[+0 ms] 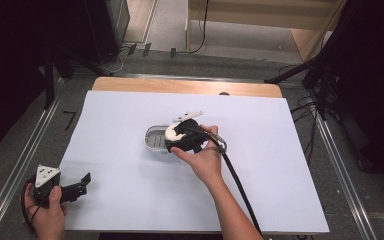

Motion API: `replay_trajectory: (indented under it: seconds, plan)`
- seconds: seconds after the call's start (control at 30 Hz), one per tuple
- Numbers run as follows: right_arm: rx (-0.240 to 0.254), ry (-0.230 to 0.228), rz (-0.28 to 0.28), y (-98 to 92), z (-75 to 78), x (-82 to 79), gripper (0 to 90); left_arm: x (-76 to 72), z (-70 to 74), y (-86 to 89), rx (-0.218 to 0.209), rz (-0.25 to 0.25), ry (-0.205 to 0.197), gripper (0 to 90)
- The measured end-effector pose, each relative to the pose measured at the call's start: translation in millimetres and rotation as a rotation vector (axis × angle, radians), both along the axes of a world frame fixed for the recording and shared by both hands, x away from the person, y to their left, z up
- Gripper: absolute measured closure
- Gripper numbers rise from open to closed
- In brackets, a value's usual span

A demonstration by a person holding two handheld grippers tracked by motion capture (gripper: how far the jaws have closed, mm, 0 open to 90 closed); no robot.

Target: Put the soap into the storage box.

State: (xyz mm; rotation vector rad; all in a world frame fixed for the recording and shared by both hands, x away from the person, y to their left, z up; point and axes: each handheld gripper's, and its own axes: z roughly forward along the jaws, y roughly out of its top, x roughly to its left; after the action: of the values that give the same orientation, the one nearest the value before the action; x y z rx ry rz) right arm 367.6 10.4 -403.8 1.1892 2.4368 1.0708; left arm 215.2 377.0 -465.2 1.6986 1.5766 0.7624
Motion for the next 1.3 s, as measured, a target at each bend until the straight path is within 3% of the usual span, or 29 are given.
replay_trajectory:
  seconds: [0.4, 0.97, 1.2, 1.3]
  plan:
    - [-0.013, 0.027, 0.017, 22.8, -8.9, 8.1, 25.4, 0.2, -0.1, -0.6, 0.001, -0.002, 0.001, 0.0]
    - [-0.017, 0.088, -0.023, 30.4, -22.5, 14.7, 25.1, 0.4, -0.2, -0.6, -0.001, 0.0, 0.003, 0.0]
    - [0.035, 0.074, -0.032, 25.9, -15.0, 14.3, 26.5, 0.5, -0.2, -0.5, -0.003, 0.001, 0.004, 0.0]
    - [0.036, 0.066, -0.033, 23.4, -12.4, 13.9, 28.3, 0.5, -0.2, -0.5, -0.003, 0.001, 0.004, 0.0]
